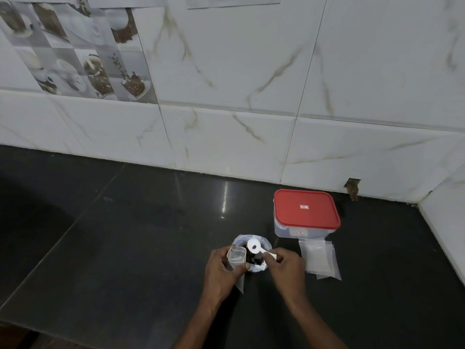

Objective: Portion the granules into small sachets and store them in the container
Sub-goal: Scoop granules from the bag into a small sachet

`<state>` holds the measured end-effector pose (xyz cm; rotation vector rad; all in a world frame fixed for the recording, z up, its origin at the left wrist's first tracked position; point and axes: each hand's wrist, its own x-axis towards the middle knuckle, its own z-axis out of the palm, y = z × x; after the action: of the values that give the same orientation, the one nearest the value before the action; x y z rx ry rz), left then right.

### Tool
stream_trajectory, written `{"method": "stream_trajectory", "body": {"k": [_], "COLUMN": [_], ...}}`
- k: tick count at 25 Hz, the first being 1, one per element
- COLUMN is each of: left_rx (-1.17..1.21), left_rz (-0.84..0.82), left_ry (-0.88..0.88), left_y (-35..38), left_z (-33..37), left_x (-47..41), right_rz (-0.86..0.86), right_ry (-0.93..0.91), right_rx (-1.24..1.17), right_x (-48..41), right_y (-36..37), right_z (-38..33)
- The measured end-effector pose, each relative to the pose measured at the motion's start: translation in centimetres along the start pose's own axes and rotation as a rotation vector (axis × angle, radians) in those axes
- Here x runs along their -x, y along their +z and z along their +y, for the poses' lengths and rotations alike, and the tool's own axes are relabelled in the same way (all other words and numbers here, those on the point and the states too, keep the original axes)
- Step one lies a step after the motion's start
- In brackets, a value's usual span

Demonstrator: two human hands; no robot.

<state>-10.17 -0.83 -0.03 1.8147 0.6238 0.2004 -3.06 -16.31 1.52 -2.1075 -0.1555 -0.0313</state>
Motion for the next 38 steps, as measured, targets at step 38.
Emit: {"method": "stream_trajectory", "body": {"k": [38], "left_rx": [0.006], "left_rz": [-0.007], "left_ry": [-0.005], "left_y": [-0.9], "left_z": [0.4], "left_x": [1.2], "right_rz": [-0.033], "right_ry": [-0.475], "right_rx": [0.755], "right_x": [2.9], "right_y": [0.2], "right_z": [3.3]}}
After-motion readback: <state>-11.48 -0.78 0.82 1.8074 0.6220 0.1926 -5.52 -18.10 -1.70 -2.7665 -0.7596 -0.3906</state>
